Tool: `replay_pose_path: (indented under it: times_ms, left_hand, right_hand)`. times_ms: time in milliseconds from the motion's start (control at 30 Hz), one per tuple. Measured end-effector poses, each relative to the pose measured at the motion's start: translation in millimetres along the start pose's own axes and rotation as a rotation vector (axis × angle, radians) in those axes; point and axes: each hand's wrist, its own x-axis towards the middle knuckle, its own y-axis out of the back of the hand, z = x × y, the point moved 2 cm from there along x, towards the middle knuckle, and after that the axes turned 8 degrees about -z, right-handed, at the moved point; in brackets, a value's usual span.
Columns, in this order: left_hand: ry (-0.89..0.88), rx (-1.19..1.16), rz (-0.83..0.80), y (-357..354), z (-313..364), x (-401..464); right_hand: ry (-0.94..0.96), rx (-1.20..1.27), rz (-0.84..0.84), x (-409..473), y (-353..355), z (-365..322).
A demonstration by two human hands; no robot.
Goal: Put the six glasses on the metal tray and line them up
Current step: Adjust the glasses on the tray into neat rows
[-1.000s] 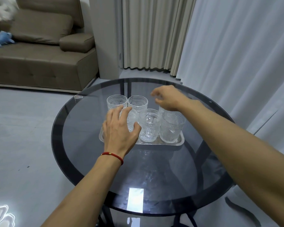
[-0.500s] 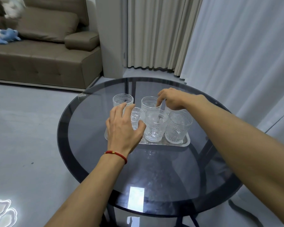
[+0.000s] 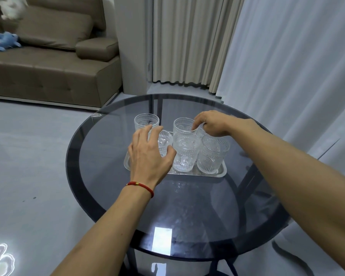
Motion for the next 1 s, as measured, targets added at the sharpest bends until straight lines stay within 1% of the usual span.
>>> replay_pose_path:
  times_ms: [200,267,367,433,500,567,733,800,1000]
  left_hand:
    - [0.010,-0.029,0.009,2.2,0.1,-0.8]
    - [0.018,-0.045,0.023,4.3,-1.6,-1.0]
    - [0.056,-0.087,0.059,7.9,-7.1,1.0]
    - [0.108,-0.127,0.105,10.4,-12.0,2.5]
    - [0.153,-0.149,0.162,13.2,-17.2,3.6]
    - [0.198,-0.181,0.213,16.7,-21.4,5.1]
    - [0.275,-0.255,0.244,22.2,-29.3,8.5]
    - [0.270,-0.258,0.240,23.9,-32.0,9.7]
    - [0.262,-0.251,0.211,28.9,-38.6,9.4]
  right_hand:
    - [0.017,0.062,0.028,-8.2,-0.5,-2.0]
    - [0.030,0.122,0.088,-13.4,4.4,-8.8]
    - [0.090,0.217,0.242,-15.3,10.0,-36.1]
    - [0.154,0.207,0.279,-7.5,8.8,-64.0]
    - [0.208,0.165,0.251,9.2,6.5,-92.1]
    - [0.221,0.141,0.171,28.0,4.1,-115.7]
    - [0.235,0.111,-0.033,61.6,-8.1,-143.0]
    - [0.228,0.111,-0.059,67.0,-8.6,-142.7]
    - [0.195,0.121,-0.060,62.3,4.0,-121.6]
